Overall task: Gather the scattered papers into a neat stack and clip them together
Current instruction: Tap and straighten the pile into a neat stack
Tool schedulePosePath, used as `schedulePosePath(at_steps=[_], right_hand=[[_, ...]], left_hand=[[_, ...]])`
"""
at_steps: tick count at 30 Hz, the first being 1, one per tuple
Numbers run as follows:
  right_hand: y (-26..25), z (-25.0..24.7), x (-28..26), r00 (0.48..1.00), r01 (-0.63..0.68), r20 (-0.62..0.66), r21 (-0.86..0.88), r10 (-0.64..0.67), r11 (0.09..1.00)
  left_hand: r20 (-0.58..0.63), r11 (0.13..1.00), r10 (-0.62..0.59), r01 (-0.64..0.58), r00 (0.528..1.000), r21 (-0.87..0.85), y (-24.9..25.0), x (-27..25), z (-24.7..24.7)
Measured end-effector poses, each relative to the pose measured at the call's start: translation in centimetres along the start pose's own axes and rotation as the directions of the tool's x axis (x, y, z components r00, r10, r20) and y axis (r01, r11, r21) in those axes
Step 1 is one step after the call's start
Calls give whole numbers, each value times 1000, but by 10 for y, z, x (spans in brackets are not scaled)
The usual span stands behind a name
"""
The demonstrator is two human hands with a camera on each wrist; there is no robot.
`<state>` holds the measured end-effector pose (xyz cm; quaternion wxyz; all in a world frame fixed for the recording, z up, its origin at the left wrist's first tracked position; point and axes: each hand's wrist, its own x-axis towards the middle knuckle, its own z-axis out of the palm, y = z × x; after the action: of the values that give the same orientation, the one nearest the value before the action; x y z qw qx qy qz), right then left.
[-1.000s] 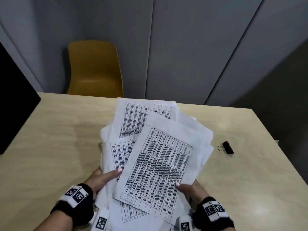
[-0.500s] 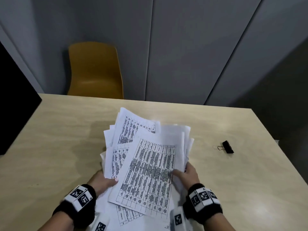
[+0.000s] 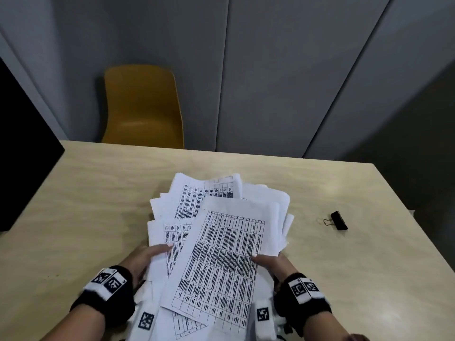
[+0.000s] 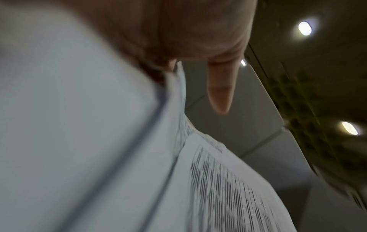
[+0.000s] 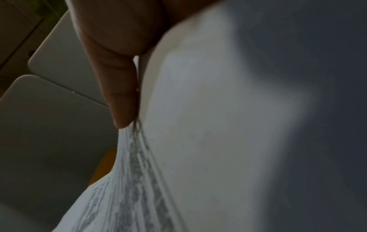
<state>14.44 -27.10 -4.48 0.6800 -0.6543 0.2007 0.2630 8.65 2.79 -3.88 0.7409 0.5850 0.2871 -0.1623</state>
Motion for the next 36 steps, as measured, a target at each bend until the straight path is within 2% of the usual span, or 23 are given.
schedulePosePath(at_steps=[2,3,7,10,12,15,18,20,21,23,26,29,30,33,35,36], right_hand=[[2,3,0,1000,0,-7,-35,0,999],[4,4,0,1000,-5,-11,-73,4,997],[10,8,5,997,-9,-82,-271,-14,963],[3,14,0,987,60,-119,-330,-105,942],[-18,17,-10,969,178,-114,-305,-221,935],[-65,20,-29,893,415,-101,-193,-439,889],[-106,21,-48,769,627,-112,-63,-630,776],[-117,19,-56,736,673,-95,2,-670,739],[-117,17,-56,743,669,-76,31,-665,743],[-109,14,-56,762,648,-65,70,-645,758],[-88,12,-51,809,586,-108,88,-577,805],[-72,15,-45,849,529,-62,140,-525,837],[-72,18,-46,855,519,-73,147,-514,842],[-78,18,-43,849,529,-68,151,-525,835],[-84,15,-49,836,549,-64,127,-545,826],[-86,12,-52,820,572,-41,103,-571,813]], left_hand=[[-8,998,-15,15,1000,-66,4,6,0],[-6,999,-7,6,1000,-38,5,7,2],[-115,973,49,-21,992,230,-3,13,10],[-160,950,132,-79,978,301,5,12,12],[-174,941,241,-186,955,283,24,3,17],[-182,886,452,-415,873,207,68,-19,32],[-219,767,642,-614,735,189,101,-37,41],[-200,672,740,-709,642,213,114,-51,43],[-171,643,766,-732,620,226,118,-58,44],[-114,631,773,-737,624,242,115,-62,40],[-55,712,689,-661,723,239,90,-56,36],[-146,796,600,-569,786,208,71,-49,39],[-155,795,602,-568,784,215,68,-46,42],[-221,744,665,-608,713,278,71,-44,49],[-237,727,686,-638,688,255,74,-44,44],[-202,722,692,-652,694,234,75,-43,37]])
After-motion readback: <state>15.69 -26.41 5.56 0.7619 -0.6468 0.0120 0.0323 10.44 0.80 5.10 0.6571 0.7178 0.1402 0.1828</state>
